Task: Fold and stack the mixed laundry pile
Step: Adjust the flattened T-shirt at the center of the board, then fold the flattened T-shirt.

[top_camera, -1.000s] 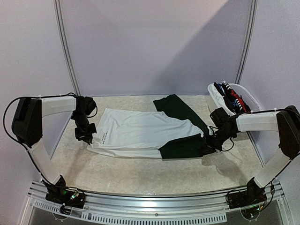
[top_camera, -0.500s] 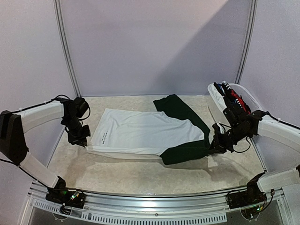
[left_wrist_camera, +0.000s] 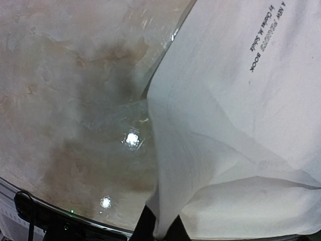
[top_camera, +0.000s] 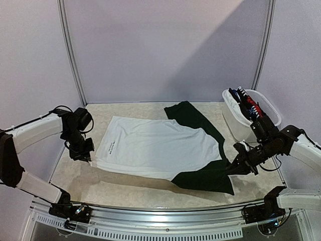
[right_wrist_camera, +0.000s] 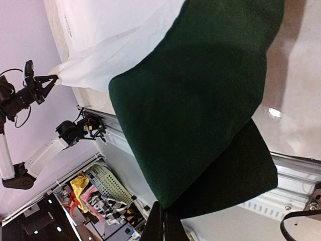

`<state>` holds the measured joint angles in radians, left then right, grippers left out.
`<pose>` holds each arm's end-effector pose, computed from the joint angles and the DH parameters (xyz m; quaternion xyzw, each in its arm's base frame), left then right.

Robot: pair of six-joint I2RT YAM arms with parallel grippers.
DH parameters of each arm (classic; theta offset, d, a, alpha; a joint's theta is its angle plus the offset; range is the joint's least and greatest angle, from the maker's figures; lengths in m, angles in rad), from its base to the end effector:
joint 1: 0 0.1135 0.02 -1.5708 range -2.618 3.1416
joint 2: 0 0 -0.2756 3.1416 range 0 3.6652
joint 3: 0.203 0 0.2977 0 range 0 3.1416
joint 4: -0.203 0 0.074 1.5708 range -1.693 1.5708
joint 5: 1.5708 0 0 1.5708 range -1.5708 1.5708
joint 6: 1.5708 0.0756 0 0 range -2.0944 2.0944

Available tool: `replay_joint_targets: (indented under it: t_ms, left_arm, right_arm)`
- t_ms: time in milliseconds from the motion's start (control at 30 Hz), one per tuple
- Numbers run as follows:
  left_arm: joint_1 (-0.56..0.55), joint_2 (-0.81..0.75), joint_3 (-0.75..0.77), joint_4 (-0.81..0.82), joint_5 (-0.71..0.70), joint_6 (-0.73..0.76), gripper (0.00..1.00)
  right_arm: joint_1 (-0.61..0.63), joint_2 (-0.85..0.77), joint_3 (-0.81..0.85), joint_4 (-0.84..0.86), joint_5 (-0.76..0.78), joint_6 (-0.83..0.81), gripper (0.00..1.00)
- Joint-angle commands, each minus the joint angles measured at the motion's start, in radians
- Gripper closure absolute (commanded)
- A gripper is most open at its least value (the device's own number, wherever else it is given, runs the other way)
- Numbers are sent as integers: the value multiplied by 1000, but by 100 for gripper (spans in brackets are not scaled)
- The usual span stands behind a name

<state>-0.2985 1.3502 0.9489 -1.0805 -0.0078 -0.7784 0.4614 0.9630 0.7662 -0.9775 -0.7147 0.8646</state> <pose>0.2533 -0.0773 0.1748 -0.2376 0.9703 -0.0195 0.0402 0.1668 0.1383 0.2207 -0.1164 -0.9137 -0.3839 0.0657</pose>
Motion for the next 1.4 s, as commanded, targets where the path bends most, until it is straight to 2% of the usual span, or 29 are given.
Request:
replay_joint_targets:
  t_ms: [0,200,400,567,633,767,833,867,967,1133,1367]
  left_arm:
    - [-12,5,19,-13,-15,-13,100]
    - [-12,97,103,-9,-40,2,100]
    - [-15,183,108,48,-29,5,100]
    - [-16,237,103,79,-20,4,100]
    - [-16,241,102,82,-22,5,100]
    - [-16,253,100,88,-24,11,100]
    - [-17,262,100,89,-23,14,100]
    - [-16,264,100,91,-23,15,100]
    - [-17,268,99,97,-22,14,100]
    - [-16,273,98,100,-20,12,100]
    - [-17,269,90,98,-23,17,100]
  right_arm:
    - [8,27,8,42,-76,96,100]
    - [-48,180,53,22,107,63,100]
    - [-83,323,139,-31,319,-35,100]
    - [-83,411,106,-37,326,-111,98]
    - [-82,396,92,-39,312,-123,87]
    - [-83,303,63,-47,243,-151,45]
    - [-83,252,48,-75,232,-159,30]
    - [-83,228,39,-93,232,-164,27]
    - [-83,127,5,-144,233,-172,20]
    - [-66,-29,-91,-161,244,-129,15]
    - [63,-64,-180,-77,311,-7,19]
